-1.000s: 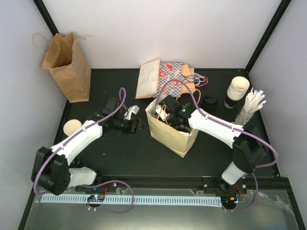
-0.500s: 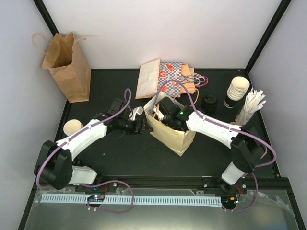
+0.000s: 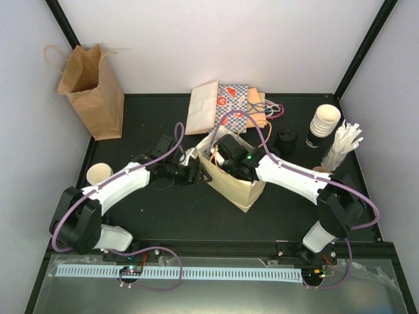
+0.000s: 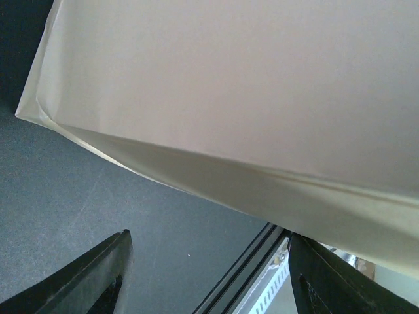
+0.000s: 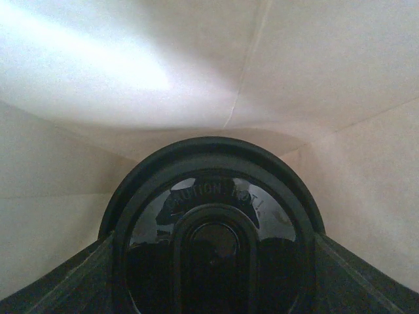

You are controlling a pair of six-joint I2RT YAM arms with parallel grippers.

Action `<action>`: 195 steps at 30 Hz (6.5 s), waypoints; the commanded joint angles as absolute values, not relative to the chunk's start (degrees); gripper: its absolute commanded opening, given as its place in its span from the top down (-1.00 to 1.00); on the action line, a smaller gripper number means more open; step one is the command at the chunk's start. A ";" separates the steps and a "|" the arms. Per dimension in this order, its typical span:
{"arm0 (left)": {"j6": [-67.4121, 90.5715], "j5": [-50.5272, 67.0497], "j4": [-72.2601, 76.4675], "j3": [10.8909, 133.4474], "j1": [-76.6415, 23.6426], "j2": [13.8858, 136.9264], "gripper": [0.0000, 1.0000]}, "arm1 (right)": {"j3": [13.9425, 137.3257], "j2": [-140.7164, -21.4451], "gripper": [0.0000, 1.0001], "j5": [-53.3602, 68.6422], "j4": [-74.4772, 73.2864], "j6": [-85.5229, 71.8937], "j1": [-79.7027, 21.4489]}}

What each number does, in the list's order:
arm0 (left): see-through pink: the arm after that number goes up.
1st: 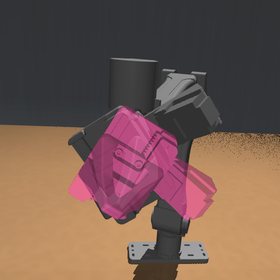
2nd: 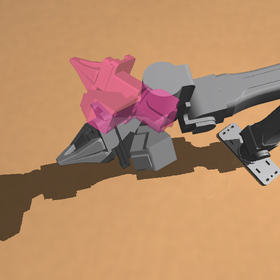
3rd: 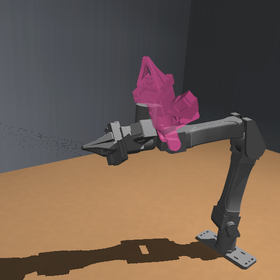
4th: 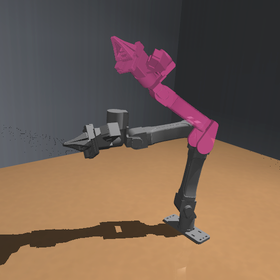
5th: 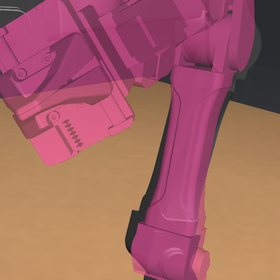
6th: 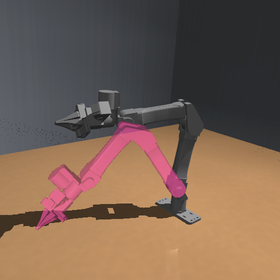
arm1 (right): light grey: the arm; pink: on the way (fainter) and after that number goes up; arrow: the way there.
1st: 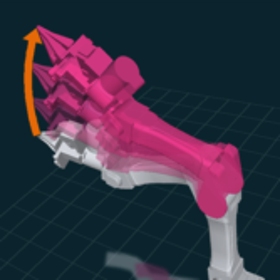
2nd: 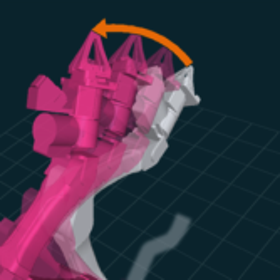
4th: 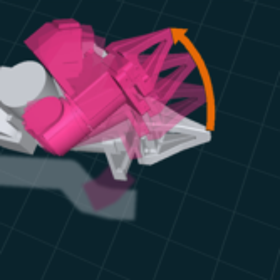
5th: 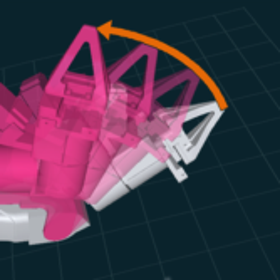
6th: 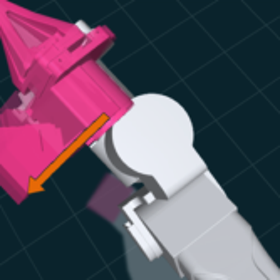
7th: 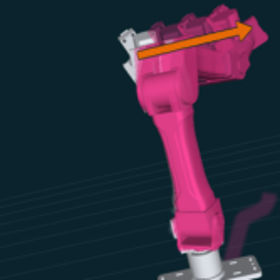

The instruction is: Pack the takeout coffee

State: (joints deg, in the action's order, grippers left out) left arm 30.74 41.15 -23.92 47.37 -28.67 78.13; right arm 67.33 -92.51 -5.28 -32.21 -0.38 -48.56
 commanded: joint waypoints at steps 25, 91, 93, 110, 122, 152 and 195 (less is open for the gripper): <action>30.25 37.48 -28.51 47.82 -29.18 69.62 -0.34 | 73.99 -89.46 -1.00 -5.09 -48.82 -0.75 -47.81; 39.76 -9.90 -66.70 69.59 -38.55 40.91 -0.67 | 81.79 -55.82 -0.85 -22.23 -64.32 -18.42 -41.89; 39.85 -4.08 -60.29 65.74 -38.51 40.20 -0.66 | 81.81 -56.10 -0.84 -24.42 -65.33 -18.73 -41.78; 41.06 11.70 -41.87 55.40 -38.56 44.54 -0.64 | 79.12 -64.57 -0.35 -15.43 -65.35 -14.98 -39.37; 39.11 15.60 -37.44 53.58 -38.47 47.20 -0.63 | 78.90 -68.74 -0.11 -9.21 -65.48 -10.64 -39.29; 31.49 13.75 -48.60 55.80 -29.57 45.10 -0.64 | 88.35 -81.42 0.61 0.05 -56.23 -15.74 -39.33; 23.91 17.77 -51.12 56.17 -21.03 45.23 -0.64 | 96.60 -85.54 -0.99 -2.62 -56.51 -15.74 -39.46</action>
